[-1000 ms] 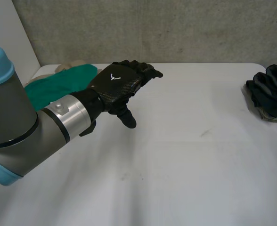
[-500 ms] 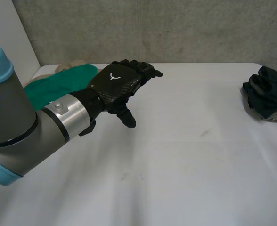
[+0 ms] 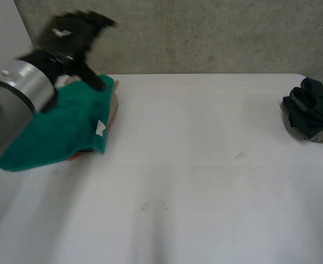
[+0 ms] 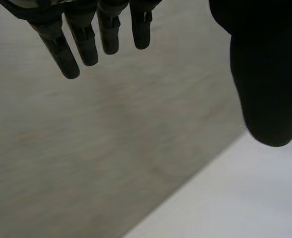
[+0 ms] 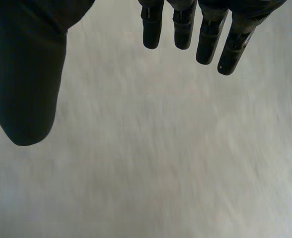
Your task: Fold the laundry.
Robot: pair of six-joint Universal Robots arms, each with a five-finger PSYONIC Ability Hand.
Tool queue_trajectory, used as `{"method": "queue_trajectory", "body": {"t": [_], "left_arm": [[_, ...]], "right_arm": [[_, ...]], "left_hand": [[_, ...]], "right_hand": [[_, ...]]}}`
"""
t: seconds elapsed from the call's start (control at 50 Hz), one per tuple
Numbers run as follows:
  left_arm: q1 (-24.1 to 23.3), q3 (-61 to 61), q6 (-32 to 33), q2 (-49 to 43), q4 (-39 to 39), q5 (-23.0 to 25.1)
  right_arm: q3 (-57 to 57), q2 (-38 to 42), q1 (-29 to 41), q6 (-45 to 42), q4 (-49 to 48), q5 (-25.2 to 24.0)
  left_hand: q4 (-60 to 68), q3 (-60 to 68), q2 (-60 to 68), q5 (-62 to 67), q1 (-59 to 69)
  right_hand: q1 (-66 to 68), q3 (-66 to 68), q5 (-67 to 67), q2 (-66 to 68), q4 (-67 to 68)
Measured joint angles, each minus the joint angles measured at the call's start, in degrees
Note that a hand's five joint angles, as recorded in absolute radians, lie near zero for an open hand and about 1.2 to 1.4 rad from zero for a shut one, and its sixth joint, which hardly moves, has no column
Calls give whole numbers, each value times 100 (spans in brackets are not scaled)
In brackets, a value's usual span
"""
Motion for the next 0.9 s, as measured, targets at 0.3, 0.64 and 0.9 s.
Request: {"method": "queue_trajectory", "body": {"t": [0.3,0.64,0.9], "left_arm": [[1244,685,1378,-2209,311,298],[1320,1165,1972,-3663,933,820],[688,792,1555,-2501,1338,581]], "right_arm": [[2826,-1329,3057,-99,-829,-344],[3667,-434,3313,-895,-742,-158],[3638,-395,3288,-889,-741,94]], "left_hand": [[0,0,0,0,9],[4570,4493,4641,4416,4896],[5684,5587,5678,5324,5548]], "right_hand": [[0,-2,-27,-1,0],[0,-2,-29,-1,0],[0,-2,-29,-1,0]]}}
